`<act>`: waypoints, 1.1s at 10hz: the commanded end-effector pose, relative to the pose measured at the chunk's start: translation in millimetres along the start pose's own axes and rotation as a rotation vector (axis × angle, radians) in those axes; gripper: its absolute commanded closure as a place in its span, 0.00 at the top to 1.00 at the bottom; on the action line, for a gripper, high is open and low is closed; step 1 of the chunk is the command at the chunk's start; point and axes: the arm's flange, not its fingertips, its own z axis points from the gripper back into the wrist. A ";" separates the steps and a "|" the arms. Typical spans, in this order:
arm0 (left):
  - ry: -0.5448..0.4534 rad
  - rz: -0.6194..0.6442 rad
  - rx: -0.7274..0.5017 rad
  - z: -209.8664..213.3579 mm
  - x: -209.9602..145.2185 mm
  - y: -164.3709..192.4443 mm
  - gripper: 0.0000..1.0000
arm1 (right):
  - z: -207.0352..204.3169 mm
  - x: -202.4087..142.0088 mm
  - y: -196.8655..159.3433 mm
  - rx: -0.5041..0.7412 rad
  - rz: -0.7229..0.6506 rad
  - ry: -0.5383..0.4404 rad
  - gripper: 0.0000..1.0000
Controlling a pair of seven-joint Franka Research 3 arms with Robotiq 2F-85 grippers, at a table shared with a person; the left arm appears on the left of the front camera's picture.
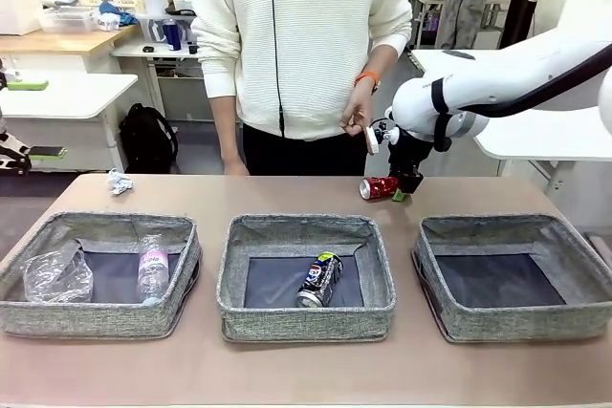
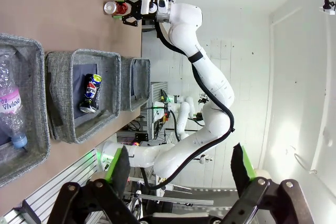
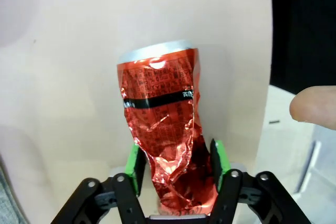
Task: Sort the waste into the appropriate baskets.
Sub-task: Pick up the waste item pointed out by the person.
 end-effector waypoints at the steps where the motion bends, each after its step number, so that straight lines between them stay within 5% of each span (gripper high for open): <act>1: 0.003 -0.004 -0.014 0.3 -0.8 -3.0 1.00 | 5.5 -2.6 -4.5 0.019 0.024 -0.024 0.00; 2: 0.003 -0.004 -0.014 0.3 -0.8 -3.0 1.00 | 5.2 -2.6 -4.1 0.029 0.022 -0.018 0.14; 4: 0.003 -0.004 -0.014 0.3 -0.8 -3.0 1.00 | 5.3 -2.7 -3.4 0.052 0.022 -0.016 0.00; 9: 0.003 -0.004 -0.014 0.3 -0.8 -3.0 1.00 | 11.8 -0.5 1.5 0.096 0.005 -0.013 0.00; 11: 0.003 -0.004 -0.014 0.3 -0.8 -3.0 1.00 | 48.5 11.8 34.5 0.116 -0.108 0.028 0.00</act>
